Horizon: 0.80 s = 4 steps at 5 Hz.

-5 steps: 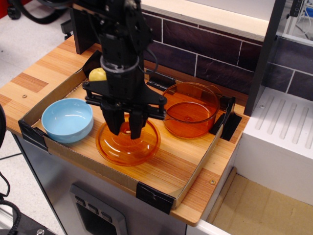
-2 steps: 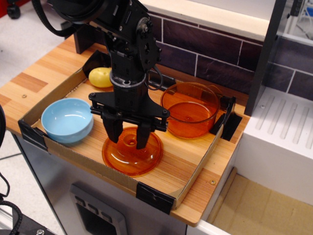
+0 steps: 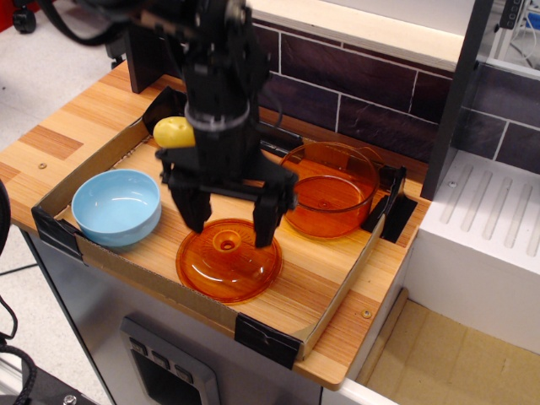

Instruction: Take lid off pot

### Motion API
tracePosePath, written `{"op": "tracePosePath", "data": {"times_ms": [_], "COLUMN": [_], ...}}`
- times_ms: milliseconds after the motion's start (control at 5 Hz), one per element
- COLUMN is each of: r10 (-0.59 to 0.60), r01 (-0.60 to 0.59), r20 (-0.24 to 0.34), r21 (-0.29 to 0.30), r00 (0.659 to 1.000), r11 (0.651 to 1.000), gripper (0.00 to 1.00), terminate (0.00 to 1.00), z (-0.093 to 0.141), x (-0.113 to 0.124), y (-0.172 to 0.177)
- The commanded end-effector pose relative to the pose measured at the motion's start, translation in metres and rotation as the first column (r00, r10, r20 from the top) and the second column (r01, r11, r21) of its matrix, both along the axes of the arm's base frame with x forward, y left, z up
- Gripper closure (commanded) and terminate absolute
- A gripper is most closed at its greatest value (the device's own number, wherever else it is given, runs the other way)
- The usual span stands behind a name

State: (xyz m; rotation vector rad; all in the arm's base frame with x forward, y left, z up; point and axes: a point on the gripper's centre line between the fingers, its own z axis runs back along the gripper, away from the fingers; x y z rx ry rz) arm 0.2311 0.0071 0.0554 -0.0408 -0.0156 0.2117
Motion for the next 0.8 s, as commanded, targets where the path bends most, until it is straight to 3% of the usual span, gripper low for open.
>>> {"op": "tracePosePath", "data": {"times_ms": [0,200,400,600], "r10": [0.031,0.046,0.046,0.046], "r01": [-0.027,-0.045,-0.045,-0.045], "r20": [0.085,0.037,0.037,0.037], "r21": [-0.048,-0.02,-0.02,-0.02], "r00": [0.996,0.998,0.998,0.998], "r11": [0.998,0.999,0.999,0.999], "gripper": [0.0,0.0,0.0,0.0], "terminate": [0.0,0.0,0.0,1.0], "z": [0.071,0.082,0.082,0.082], "x": [0.01,0.014,0.014,0.014], "y": [0.011,0.023,0.023,0.023]}}
